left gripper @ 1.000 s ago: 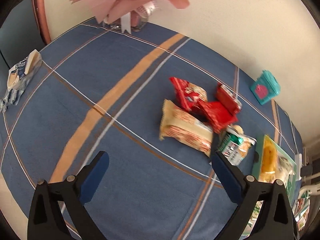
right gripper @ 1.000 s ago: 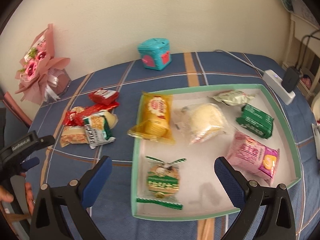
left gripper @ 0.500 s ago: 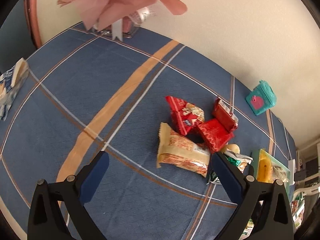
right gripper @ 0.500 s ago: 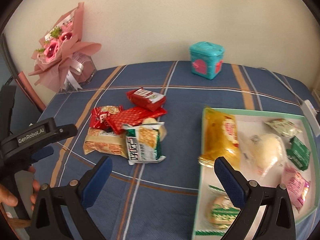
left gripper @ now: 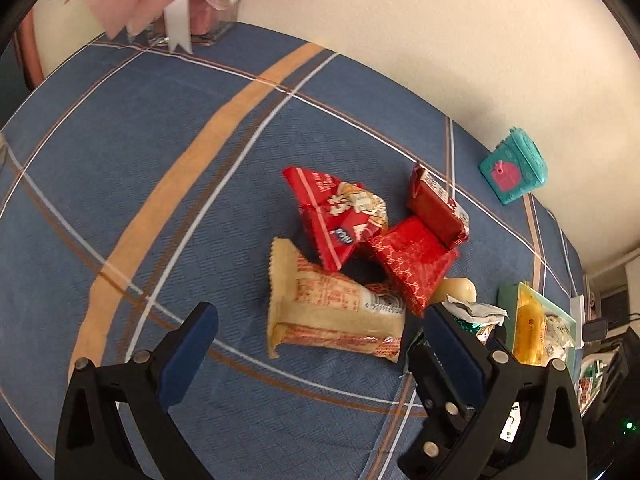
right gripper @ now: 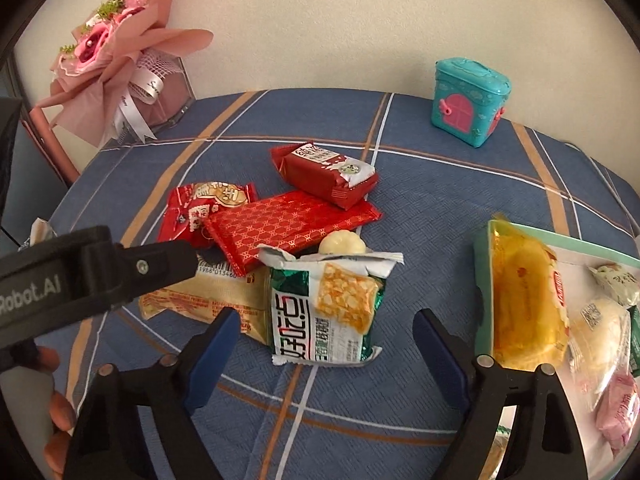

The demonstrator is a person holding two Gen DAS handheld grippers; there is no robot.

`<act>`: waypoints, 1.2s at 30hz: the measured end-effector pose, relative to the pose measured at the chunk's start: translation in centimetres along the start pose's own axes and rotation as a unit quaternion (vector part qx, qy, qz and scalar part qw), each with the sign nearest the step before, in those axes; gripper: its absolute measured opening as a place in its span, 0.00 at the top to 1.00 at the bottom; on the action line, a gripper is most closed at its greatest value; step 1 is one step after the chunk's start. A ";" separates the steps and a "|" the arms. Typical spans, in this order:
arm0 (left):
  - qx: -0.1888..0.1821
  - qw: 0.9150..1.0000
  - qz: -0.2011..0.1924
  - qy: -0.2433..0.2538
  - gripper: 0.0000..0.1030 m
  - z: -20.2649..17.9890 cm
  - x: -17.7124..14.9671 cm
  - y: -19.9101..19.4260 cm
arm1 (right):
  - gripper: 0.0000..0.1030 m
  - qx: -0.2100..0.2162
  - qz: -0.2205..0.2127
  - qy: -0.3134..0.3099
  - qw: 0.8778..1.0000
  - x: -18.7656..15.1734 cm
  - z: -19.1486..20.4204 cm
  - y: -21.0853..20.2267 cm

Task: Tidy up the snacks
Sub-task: 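Grasp the green-and-white biscuit pack with the right gripper while the left grasps the beige bread pack, then carry the biscuit pack and beige bread pack over the white tray with both grippers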

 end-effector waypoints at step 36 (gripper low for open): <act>0.053 0.998 0.041 0.009 0.32 -1.3 -2.9 1.7 | 0.48 -0.003 0.014 0.038 0.999 -2.7 -2.4 -3.2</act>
Point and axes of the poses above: each gripper's, at about its wrist camera, not at the fingertips, and y roughly the way its jaws point, z to its left, x to its top, the point moved 3 cm from there along y, roughly the way its jaws point, and after that the axes turned 13 degrees about -y, right-handed, at the moved point
